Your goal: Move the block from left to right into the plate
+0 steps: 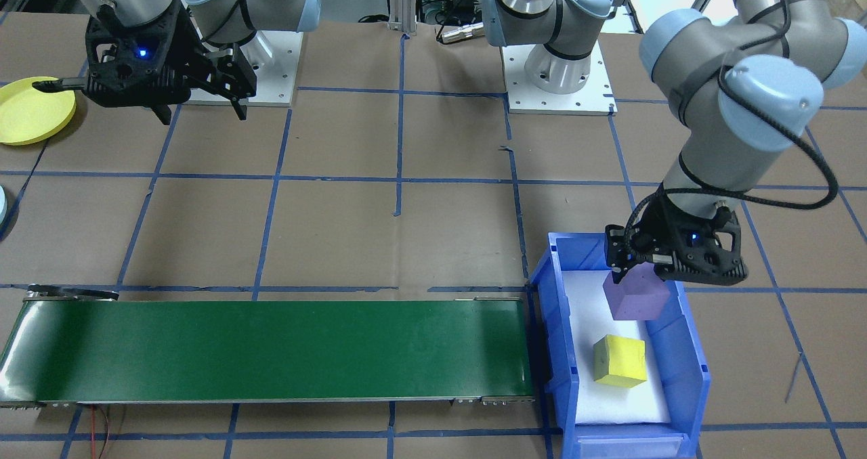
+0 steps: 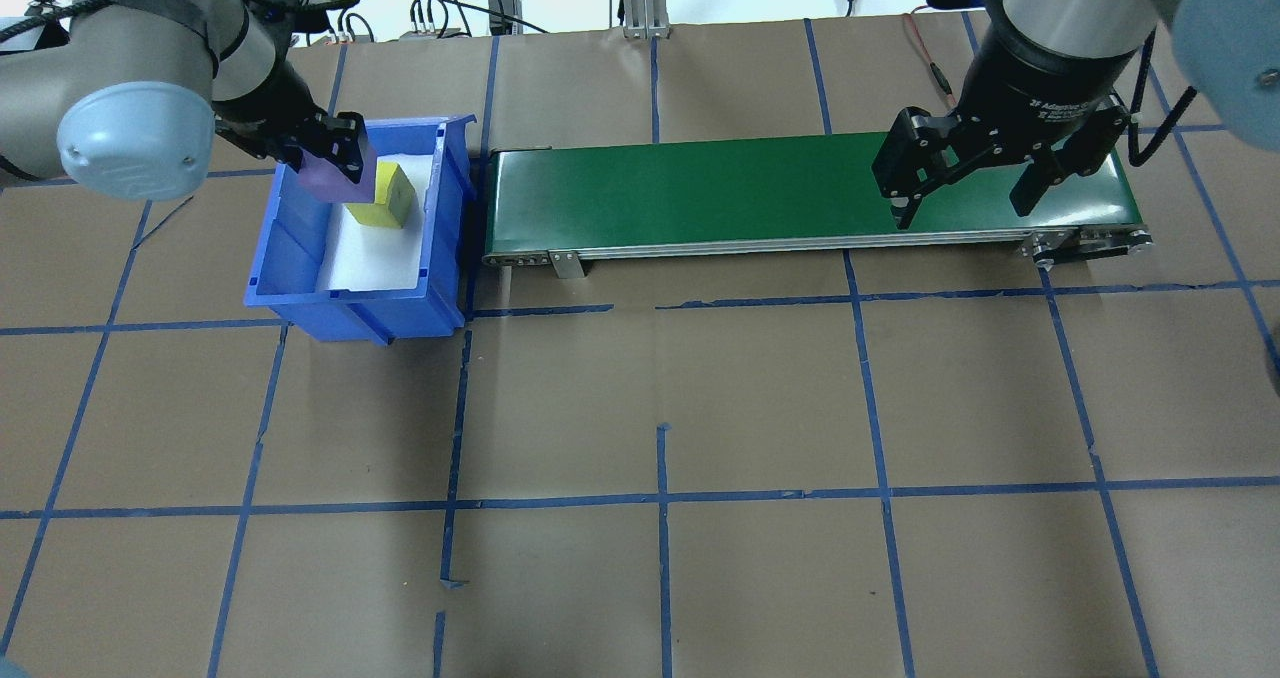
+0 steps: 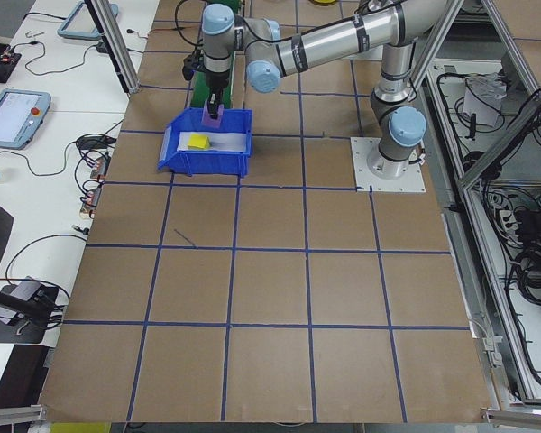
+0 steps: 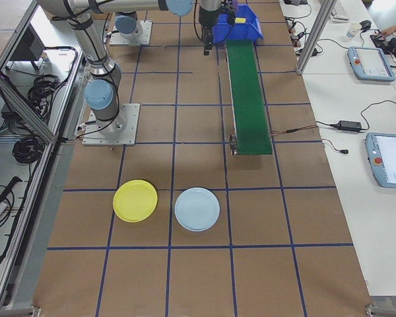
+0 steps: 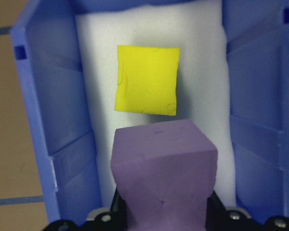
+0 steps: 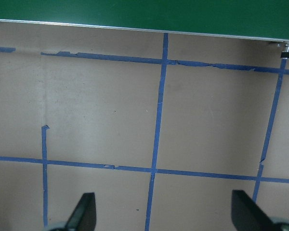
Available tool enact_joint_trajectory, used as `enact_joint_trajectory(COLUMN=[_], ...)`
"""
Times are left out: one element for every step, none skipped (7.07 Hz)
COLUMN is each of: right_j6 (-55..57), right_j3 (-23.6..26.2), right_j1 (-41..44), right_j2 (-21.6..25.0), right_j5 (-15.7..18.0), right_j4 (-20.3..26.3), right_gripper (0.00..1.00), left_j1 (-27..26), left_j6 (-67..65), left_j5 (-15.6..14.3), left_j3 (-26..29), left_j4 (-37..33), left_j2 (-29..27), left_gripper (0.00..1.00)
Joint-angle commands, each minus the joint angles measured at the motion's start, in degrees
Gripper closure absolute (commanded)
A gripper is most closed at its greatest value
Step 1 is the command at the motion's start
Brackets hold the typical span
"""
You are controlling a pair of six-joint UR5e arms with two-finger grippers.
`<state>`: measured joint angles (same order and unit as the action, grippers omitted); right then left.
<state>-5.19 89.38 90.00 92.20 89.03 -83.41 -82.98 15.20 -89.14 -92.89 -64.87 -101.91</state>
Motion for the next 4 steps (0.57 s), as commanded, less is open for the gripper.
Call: enact_joint_trajectory(right_j6=[0.0,0.0,0.0,0.0], right_j3=[0.0,0.0,0.0,0.0], right_j1=[0.0,0.0,-0.1,-0.1], right_j2=[0.0,0.0,0.0,0.0], right_j5=[0.0,0.0,0.0,0.0], right_j4=[0.0,0.0,0.0,0.0], right_gripper=[0.0,0.0,0.0,0.0], left_j1=[-5.8,-8.3,-10.3,-12.4], left_j6=[-1.2,-4.8,-10.5,-12.2], left_j5=[2.7,3.9,6.0,6.4], left_j3=[5.6,6.0,6.7,6.7], left_j4=[0.0,0.6,1.0,5.2], left_j2=[1.4,0.8,-0.7,-4.2], left_gripper=[0.99,0.98,0.98,0.98])
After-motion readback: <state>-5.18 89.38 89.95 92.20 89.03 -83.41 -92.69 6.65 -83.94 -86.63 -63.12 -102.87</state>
